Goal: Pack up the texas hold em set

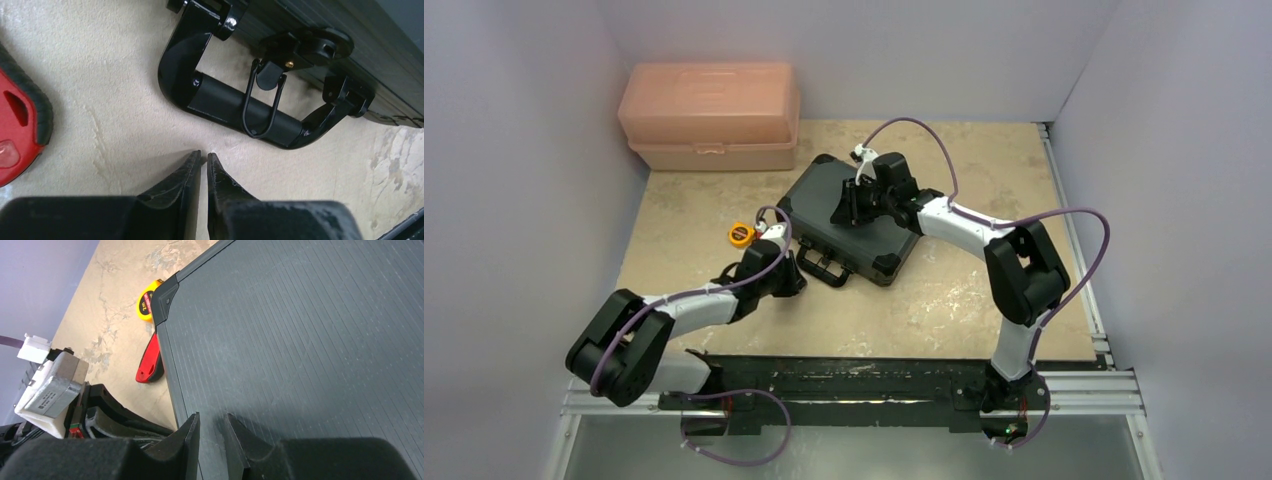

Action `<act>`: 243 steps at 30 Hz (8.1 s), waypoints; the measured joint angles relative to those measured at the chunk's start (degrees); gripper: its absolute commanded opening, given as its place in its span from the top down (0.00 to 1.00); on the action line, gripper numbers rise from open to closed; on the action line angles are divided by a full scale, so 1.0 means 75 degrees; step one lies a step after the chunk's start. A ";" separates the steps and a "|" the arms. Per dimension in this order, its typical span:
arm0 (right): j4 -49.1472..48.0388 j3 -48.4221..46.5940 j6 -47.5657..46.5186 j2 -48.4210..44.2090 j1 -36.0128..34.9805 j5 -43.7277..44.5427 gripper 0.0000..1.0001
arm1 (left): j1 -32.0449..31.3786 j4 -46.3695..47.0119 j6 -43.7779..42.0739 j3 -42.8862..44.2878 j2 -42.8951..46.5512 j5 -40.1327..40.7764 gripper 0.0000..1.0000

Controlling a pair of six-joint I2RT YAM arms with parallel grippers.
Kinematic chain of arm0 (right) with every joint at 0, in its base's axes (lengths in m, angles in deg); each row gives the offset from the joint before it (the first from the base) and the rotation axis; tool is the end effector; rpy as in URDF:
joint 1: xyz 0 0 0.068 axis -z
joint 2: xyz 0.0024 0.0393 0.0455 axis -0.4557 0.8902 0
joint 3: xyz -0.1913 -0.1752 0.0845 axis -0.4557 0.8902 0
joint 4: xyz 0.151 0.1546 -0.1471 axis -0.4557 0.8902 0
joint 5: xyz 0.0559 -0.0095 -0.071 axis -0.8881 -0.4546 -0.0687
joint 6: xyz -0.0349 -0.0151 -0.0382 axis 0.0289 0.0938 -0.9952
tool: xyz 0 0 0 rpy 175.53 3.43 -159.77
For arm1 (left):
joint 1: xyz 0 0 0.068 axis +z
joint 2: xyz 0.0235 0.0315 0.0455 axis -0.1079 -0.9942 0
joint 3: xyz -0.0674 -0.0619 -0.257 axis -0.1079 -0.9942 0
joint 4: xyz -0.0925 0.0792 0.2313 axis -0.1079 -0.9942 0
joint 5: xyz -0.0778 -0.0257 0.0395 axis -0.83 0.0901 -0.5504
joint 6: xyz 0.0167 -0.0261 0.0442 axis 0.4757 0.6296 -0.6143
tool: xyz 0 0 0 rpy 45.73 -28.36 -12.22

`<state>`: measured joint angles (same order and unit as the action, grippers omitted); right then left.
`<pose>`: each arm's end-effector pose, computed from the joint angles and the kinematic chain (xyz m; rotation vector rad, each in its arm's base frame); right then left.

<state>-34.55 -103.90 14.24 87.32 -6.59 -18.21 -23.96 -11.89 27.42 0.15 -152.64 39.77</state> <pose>0.3409 0.2435 0.2235 -0.4824 2.2431 0.9460 0.2015 -0.1193 0.1388 -0.0657 2.3692 -0.6288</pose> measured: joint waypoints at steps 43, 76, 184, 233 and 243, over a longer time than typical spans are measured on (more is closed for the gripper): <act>-0.0836 0.0516 -0.0003 -0.0050 0.0000 -0.0140 0.77 | -0.0140 -0.0379 0.0050 0.1253 -0.0842 -0.0076 1.00; -0.1250 0.0787 0.0003 -0.0105 0.0003 -0.0146 0.79 | -0.0152 -0.1215 0.0242 0.2652 -0.1545 -0.0137 1.00; 0.1518 -0.0178 -0.0020 -0.0629 -0.0093 0.0105 0.57 | -0.0699 -0.2946 0.2113 0.2882 0.0737 0.3279 0.76; 0.0105 0.1475 -0.0289 -0.6854 -0.0096 0.2693 0.01 | -0.0699 -0.6350 -0.2259 0.4619 0.5963 0.3261 0.00; -0.0458 0.2824 -0.0277 -0.7376 -0.0093 0.3299 0.01 | -0.0697 -0.6295 -0.3322 0.4115 0.6126 0.3873 0.00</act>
<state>-37.98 -82.72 12.17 32.00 -7.28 6.53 -29.18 -59.11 2.50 31.01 -106.69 68.82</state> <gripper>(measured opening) 0.987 0.996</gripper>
